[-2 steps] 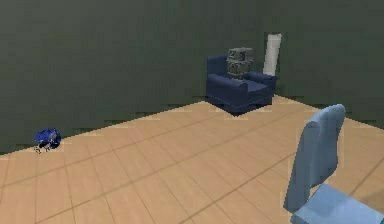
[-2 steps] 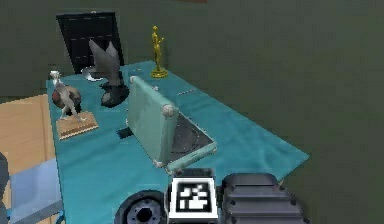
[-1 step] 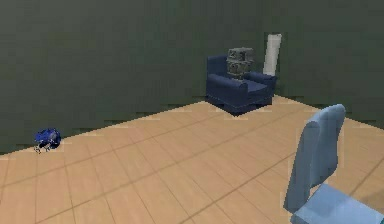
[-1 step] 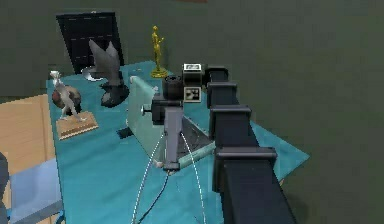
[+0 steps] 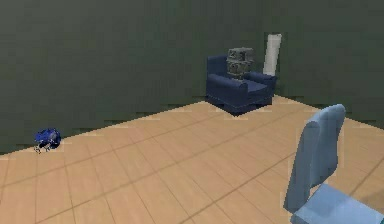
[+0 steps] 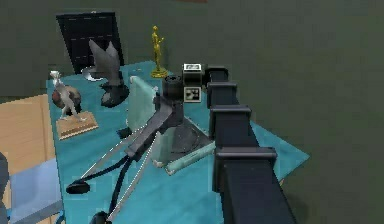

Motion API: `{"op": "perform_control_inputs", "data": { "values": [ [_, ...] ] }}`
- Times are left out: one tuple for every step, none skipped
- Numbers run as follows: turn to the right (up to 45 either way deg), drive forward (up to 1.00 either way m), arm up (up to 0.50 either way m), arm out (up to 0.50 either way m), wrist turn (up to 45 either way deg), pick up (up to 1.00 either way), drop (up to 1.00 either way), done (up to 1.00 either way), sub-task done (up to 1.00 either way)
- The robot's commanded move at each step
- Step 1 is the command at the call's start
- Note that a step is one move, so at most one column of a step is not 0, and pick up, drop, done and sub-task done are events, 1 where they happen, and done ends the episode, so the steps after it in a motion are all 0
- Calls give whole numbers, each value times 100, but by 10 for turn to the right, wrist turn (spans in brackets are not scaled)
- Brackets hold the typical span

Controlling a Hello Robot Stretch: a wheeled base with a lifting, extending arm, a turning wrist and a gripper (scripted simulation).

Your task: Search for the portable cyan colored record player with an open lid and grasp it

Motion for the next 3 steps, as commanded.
{"op": "perform_control_inputs", "data": {
  "values": [
    [0, 0, 0, 0, 450, 0, 0, 0, 0],
    [0, 0, 0, 0, 450, 0, 0, 0, 0],
    [0, 0, 0, 0, 120, 0, 0, 0, 0]
  ]
}}
